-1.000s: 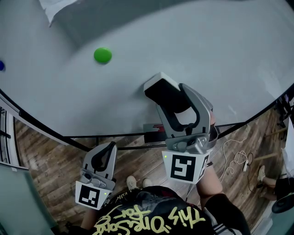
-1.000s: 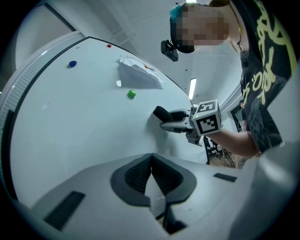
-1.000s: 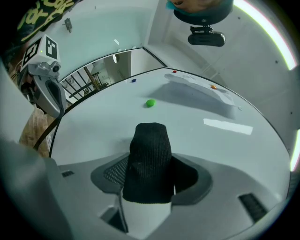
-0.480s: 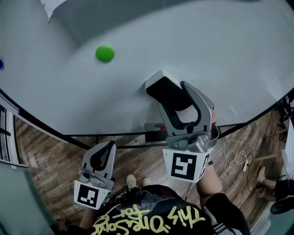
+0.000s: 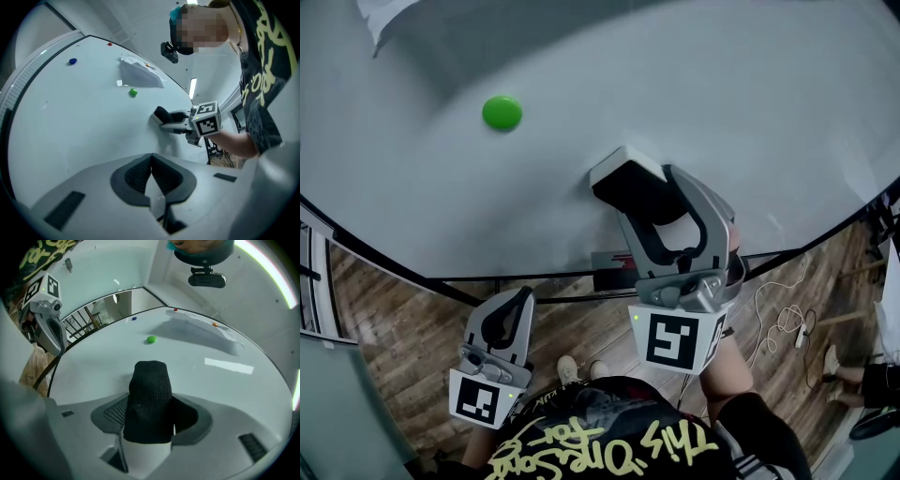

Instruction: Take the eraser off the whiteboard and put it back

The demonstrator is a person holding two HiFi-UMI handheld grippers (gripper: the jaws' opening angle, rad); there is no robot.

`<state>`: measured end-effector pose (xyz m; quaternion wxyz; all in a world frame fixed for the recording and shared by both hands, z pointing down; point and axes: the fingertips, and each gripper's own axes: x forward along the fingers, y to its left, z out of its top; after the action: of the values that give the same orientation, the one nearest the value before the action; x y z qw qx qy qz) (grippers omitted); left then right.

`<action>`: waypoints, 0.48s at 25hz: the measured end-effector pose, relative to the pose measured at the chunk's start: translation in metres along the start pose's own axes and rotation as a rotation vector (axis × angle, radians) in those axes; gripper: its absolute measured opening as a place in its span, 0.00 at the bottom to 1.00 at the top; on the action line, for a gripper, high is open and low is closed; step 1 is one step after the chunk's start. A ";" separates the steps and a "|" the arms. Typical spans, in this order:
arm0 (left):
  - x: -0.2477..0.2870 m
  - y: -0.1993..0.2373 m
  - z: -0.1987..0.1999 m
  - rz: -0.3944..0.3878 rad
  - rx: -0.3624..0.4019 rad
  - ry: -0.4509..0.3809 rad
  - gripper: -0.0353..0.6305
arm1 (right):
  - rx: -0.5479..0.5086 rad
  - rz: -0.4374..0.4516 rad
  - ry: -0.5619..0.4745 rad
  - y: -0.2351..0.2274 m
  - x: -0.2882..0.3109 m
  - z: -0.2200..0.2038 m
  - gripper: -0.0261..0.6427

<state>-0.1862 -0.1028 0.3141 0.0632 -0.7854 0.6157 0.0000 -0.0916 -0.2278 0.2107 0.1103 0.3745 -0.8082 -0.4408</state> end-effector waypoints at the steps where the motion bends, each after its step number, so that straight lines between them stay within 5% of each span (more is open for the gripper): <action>1: 0.000 0.000 0.000 0.000 0.001 0.001 0.06 | 0.001 -0.001 -0.001 0.000 0.000 0.000 0.43; 12: 0.002 -0.001 0.000 0.007 0.002 0.001 0.06 | 0.019 0.010 -0.020 0.002 -0.002 0.000 0.43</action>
<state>-0.1850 -0.1047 0.3137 0.0637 -0.7833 0.6184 -0.0007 -0.0915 -0.2261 0.2130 0.1010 0.3672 -0.8152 -0.4364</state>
